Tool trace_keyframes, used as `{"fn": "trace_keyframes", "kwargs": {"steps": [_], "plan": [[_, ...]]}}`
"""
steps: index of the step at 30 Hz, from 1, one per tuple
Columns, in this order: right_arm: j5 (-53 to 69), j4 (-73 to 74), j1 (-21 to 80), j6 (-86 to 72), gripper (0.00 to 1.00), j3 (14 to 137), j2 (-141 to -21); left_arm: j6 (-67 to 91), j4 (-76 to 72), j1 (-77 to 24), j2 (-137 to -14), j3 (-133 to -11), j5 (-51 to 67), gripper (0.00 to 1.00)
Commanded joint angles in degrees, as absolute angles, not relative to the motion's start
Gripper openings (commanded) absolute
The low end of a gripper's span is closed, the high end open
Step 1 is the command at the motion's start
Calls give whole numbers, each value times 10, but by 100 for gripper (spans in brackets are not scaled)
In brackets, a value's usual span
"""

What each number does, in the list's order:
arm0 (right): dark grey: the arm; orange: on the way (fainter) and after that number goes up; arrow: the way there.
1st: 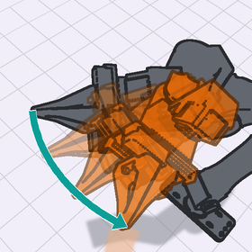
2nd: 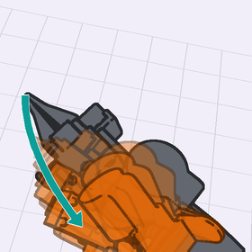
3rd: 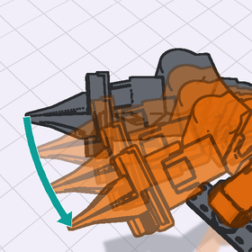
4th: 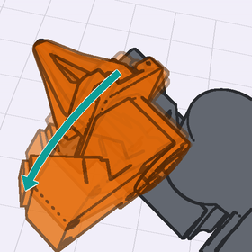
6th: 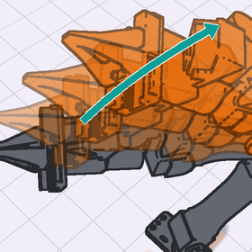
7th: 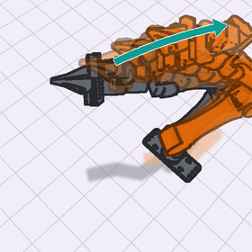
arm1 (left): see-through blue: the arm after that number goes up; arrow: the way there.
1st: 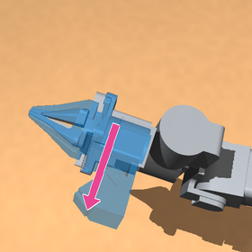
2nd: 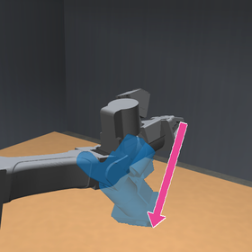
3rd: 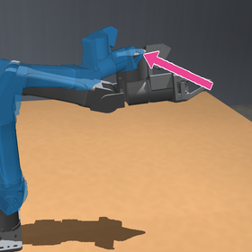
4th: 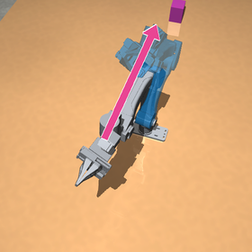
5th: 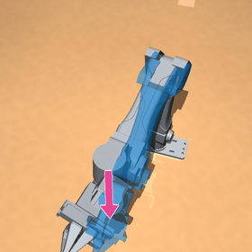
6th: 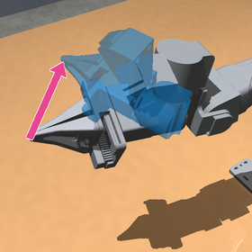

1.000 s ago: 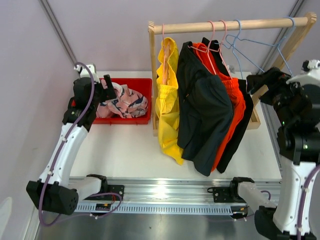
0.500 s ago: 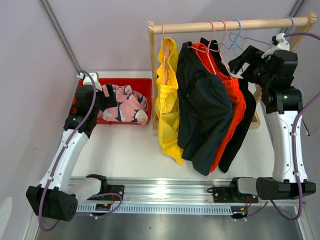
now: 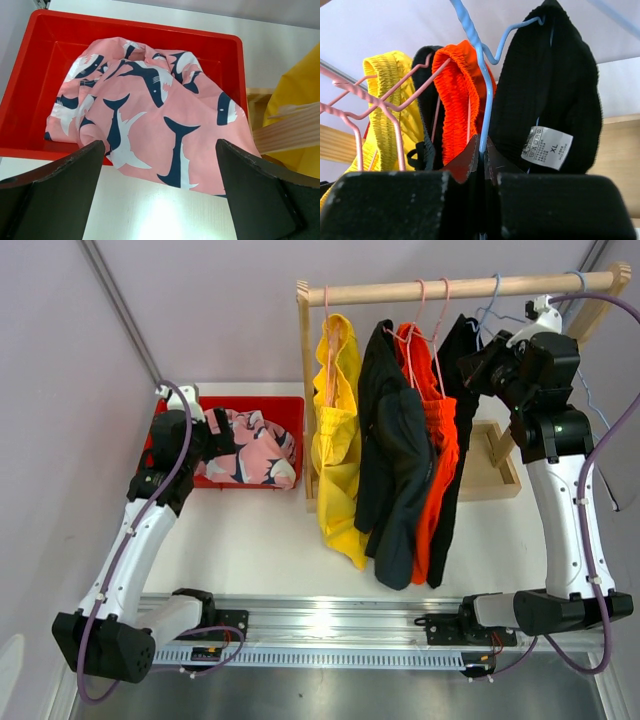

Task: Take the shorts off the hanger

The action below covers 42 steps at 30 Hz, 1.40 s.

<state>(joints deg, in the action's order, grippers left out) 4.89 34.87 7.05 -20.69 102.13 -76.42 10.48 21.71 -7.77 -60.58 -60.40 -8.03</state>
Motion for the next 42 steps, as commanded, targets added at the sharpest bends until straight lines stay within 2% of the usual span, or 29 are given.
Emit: {"fn": "trace_keyframes", "kwargs": {"steps": [1,5,16,20,23,28,35,42], "plan": [[23,335,72,-193,0,1049,-770,92,198,-88,-588,-606,-41,99],[-14,348,71,-174,0,1057,-745,53,203,-176,-573,-631,-87,99],[-59,407,55,-149,0,1047,-648,42,256,-522,-598,-796,-157,99],[-47,431,56,-166,0,1033,-601,26,250,-669,-649,-860,-178,99],[-30,443,58,-183,0,1021,-581,18,230,-741,-711,-891,-203,99],[-23,454,58,-187,0,998,-548,18,191,-806,-810,-947,-216,99],[-7,465,58,-178,0,985,-554,32,181,-844,-913,-1061,-164,99],[-12,459,55,-162,0,933,-558,47,186,-854,-948,-1105,-123,99]]}}
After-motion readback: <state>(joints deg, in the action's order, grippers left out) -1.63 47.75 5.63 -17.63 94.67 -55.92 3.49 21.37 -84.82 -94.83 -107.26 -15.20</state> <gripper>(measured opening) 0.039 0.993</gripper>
